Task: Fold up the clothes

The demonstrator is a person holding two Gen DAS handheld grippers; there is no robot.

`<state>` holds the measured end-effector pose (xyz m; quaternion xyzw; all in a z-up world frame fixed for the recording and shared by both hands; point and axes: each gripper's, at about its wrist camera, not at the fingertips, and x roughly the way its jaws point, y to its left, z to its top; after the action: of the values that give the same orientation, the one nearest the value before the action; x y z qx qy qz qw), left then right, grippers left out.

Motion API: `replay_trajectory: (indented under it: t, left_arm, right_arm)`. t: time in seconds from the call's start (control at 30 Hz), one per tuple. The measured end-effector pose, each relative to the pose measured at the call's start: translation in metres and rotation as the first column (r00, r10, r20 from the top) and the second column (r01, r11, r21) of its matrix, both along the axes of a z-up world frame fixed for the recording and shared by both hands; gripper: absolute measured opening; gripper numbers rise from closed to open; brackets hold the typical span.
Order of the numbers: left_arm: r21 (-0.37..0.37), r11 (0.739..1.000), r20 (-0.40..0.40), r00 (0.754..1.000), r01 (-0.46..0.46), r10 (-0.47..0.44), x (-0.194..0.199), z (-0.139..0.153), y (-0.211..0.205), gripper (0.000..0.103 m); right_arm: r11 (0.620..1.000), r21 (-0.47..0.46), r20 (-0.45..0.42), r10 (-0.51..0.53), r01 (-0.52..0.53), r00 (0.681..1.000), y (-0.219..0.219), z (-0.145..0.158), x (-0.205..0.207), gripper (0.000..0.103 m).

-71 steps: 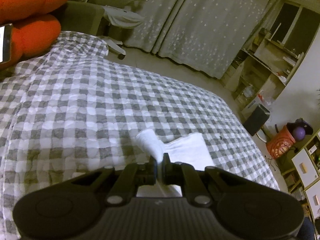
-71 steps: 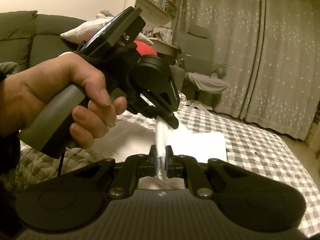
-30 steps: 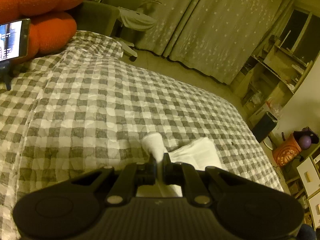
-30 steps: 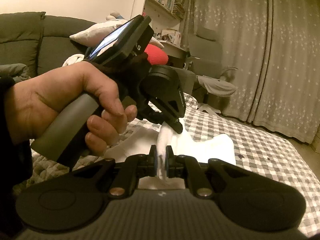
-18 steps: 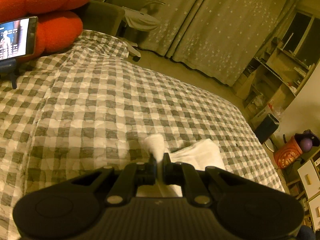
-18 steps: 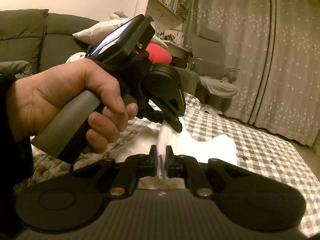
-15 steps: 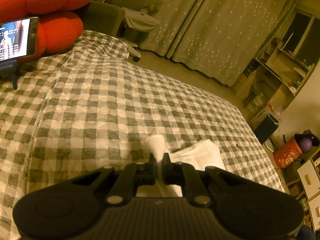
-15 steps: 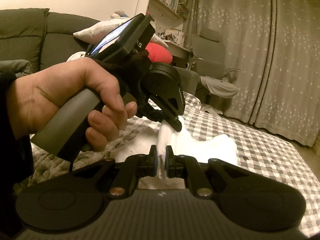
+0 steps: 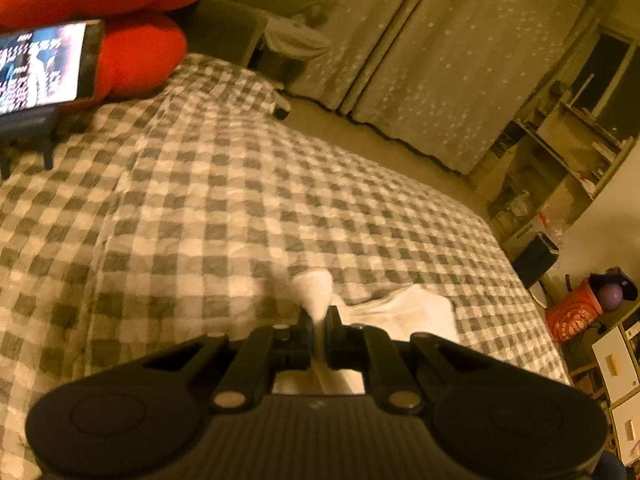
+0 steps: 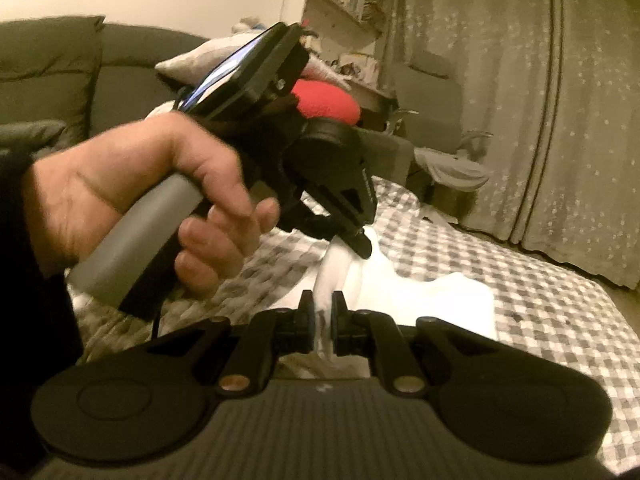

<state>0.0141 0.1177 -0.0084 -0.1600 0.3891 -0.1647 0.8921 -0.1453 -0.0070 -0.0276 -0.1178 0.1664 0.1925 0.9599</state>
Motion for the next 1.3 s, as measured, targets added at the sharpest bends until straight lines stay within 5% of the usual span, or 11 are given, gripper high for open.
replay_trajectory:
  t: [0.73, 1.07, 1.3]
  left_arm:
    - [0.075, 0.997, -0.006, 1.0, -0.019, 0.019, 0.003, -0.002, -0.002, 0.01]
    - [0.063, 0.994, -0.004, 0.996, -0.085, 0.085, 0.004, 0.003, 0.015, 0.017]
    - [0.044, 0.997, -0.012, 0.998, -0.066, 0.066, 0.004, 0.002, 0.013, 0.019]
  right_arm:
    - [0.997, -0.067, -0.001, 0.038, -0.038, 0.999, 0.023, -0.007, -0.008, 0.01]
    - [0.989, -0.011, 0.002, 0.15, -0.15, 0.989, 0.006, 0.004, -0.021, 0.017]
    - [0.989, -0.063, 0.0, 0.136, -0.136, 0.991, -0.002, -0.004, -0.016, 0.02]
